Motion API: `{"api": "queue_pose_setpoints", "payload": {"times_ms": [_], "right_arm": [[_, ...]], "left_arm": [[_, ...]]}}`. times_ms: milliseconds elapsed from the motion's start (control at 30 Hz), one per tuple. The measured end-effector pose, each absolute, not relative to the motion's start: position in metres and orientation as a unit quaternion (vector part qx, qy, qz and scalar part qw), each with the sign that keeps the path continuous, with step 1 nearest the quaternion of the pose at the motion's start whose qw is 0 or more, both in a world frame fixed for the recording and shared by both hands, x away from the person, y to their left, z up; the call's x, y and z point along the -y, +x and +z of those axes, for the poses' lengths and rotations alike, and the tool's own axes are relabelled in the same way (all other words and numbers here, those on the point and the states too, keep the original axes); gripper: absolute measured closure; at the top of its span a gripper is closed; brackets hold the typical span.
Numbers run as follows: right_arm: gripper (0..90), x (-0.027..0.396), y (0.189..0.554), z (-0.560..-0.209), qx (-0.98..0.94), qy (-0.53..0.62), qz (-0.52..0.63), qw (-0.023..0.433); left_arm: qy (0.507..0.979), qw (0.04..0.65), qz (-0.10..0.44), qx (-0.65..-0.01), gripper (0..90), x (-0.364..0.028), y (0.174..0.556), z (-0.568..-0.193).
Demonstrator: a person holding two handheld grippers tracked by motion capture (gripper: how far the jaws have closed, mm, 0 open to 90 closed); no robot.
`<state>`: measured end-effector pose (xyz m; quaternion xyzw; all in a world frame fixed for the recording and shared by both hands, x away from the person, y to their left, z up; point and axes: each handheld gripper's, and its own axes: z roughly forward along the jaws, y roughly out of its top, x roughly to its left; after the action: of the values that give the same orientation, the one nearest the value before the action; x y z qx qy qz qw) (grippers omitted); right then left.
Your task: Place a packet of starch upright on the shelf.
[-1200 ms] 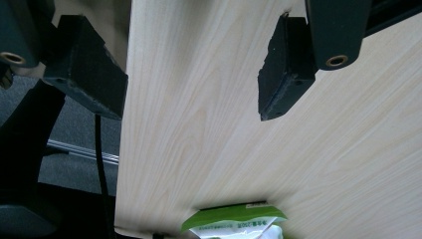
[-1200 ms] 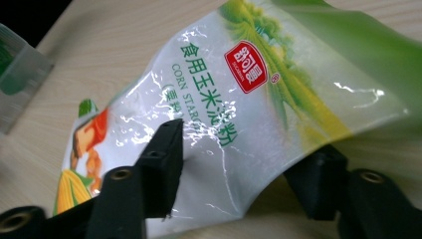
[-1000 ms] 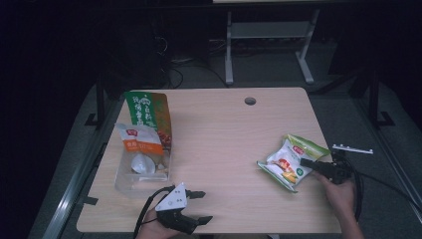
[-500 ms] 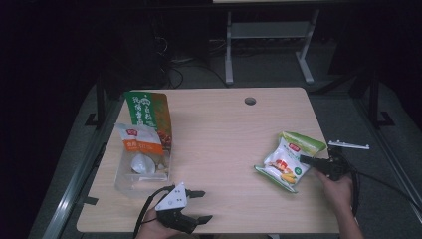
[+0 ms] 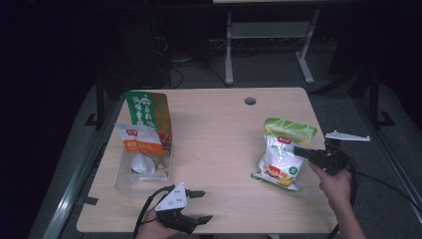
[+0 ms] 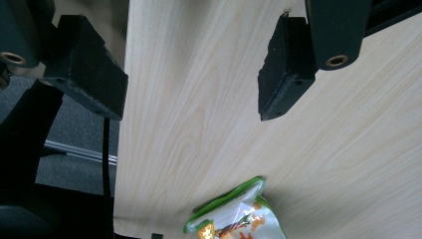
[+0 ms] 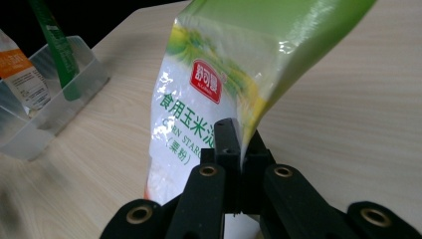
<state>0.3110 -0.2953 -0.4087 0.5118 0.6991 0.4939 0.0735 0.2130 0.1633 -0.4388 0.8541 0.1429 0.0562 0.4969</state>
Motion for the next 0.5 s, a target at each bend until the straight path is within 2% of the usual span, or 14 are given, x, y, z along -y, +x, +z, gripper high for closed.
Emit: {"api": "queue_pose_setpoints", "payload": {"times_ms": [333,500], "right_arm": [[89.6,0.278,0.311,-0.386,-0.693,0.479,0.524,0.125],[89.3,0.276,0.304,-0.391,-0.709,0.451,0.524,0.14]], "left_arm": [[0.853,0.498,0.058,-0.142,27.5,-0.163,0.213,-0.438],[0.853,0.498,0.057,-0.143,27.5,-0.164,0.213,-0.438]]}}
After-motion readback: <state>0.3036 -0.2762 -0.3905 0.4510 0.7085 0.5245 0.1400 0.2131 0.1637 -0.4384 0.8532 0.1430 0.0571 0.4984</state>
